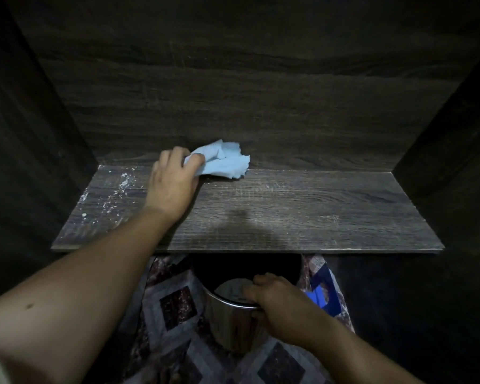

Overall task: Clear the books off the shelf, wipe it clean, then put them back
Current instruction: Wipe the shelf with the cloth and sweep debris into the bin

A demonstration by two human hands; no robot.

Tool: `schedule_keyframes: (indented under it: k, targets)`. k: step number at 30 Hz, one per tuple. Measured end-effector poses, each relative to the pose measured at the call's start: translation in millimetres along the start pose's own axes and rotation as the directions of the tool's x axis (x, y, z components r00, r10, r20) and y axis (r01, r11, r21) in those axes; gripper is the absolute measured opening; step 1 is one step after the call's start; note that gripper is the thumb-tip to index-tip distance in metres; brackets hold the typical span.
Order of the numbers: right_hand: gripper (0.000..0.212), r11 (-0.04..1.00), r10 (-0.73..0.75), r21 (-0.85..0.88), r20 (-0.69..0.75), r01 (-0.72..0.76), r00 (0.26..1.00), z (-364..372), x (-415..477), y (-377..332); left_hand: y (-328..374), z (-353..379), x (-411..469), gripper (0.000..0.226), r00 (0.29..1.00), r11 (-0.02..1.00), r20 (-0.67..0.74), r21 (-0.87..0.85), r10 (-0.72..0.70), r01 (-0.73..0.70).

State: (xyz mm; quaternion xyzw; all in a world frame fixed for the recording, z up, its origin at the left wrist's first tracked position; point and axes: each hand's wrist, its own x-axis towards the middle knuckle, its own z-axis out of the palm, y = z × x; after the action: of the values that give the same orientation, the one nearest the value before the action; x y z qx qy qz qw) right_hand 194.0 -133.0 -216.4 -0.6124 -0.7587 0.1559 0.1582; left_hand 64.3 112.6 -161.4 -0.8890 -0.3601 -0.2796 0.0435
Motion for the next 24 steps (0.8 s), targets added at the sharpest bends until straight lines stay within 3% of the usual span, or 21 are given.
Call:
schedule_keyframes:
  k: [3, 9, 13, 18, 24]
  targets:
    - [0.039, 1.000, 0.029, -0.005, 0.005, -0.029, 1.000, 1, -2, 5, -6, 1, 2, 0.022, 1.000, 1.000, 0.018, -0.016, 0.012, -0.012]
    - [0.035, 0.998, 0.016, -0.057, -0.003, -0.016, 1.000, 3, -2, 6, -13, 2, 12, 0.023, 0.969, 0.982, 0.238, -0.162, -0.059, 0.099]
    - [0.047, 0.997, -0.050, -0.064, -0.090, 0.044, 0.995, 2, -2, 2, -10, 2, 12, 0.044, 0.940, 0.965, 0.320, -0.181, -0.123, 0.188]
    - [0.059, 0.994, -0.070, -0.086, -0.093, 0.062, 0.993, 4, -2, 1, -10, 0, 8, 0.039, 0.919, 0.965, 0.371, -0.163, -0.131, 0.204]
    - [0.036, 0.999, 0.032, -0.037, 0.040, -0.031, 0.999, 2, -1, -4, 5, -13, -4, 0.037, 0.908, 0.964, 0.390, -0.147, -0.151, 0.224]
